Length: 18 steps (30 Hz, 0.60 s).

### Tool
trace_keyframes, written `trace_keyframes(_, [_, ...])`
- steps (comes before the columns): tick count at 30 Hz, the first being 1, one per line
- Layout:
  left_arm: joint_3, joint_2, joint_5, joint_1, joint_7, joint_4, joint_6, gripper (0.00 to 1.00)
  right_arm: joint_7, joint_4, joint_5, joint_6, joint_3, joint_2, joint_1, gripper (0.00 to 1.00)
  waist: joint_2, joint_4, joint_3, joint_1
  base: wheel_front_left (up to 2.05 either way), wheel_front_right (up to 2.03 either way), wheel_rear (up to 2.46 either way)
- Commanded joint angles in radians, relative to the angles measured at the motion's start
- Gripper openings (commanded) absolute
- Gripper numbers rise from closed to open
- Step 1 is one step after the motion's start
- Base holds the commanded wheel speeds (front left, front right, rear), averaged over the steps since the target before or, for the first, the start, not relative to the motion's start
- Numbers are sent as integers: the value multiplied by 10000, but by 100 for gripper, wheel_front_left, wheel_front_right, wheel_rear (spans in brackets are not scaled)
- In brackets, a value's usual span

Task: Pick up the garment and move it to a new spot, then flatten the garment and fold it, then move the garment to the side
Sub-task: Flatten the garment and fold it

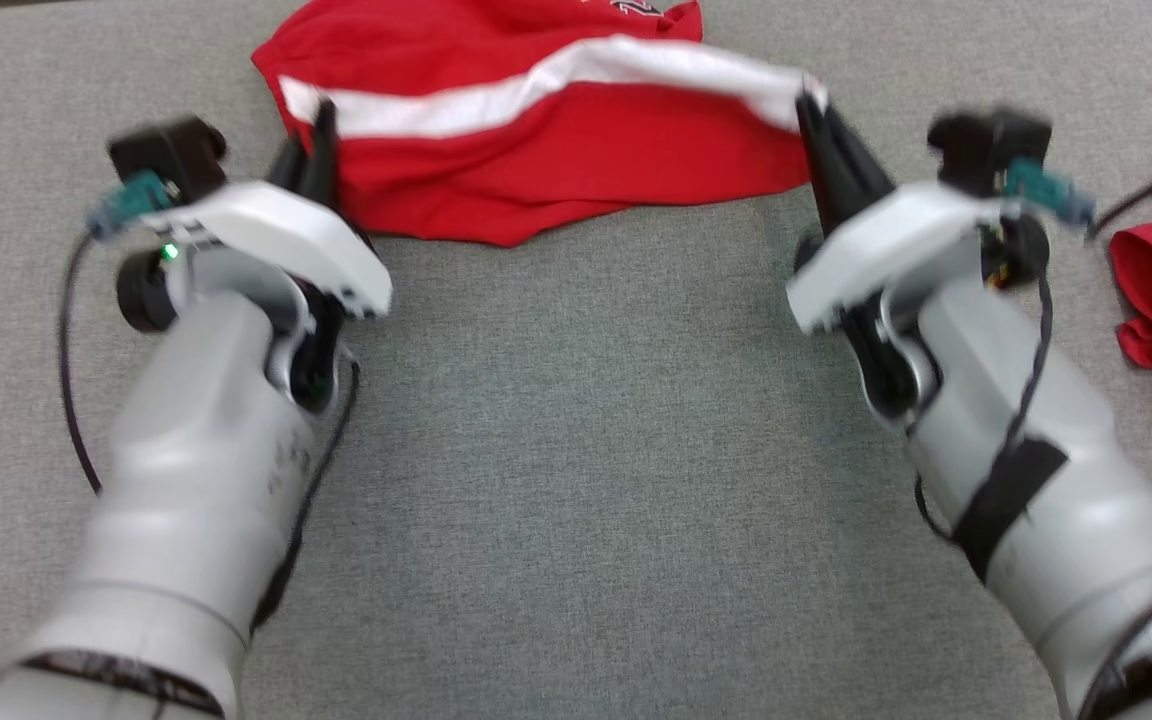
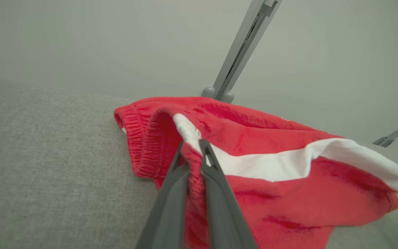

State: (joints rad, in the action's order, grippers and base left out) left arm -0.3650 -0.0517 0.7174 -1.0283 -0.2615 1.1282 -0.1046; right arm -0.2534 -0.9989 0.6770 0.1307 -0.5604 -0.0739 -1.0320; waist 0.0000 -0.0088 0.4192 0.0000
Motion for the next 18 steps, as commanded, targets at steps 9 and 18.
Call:
trace_keyframes(9, [520, -75, -1334, 4232, -43, -3263, -192, 0, -121, 3414, -317, 0, 879, -1033, 4837, 0, 0, 147, -956, 0, 0, 0, 0])
trace_keyframes(18, [954, -619, -1715, 7455, -42, -5948, -230, 0, -124, 6299, -1592, -2, 2186, -1321, 8421, 0, 0, 66, -1851, 0, 0, 0, 0])
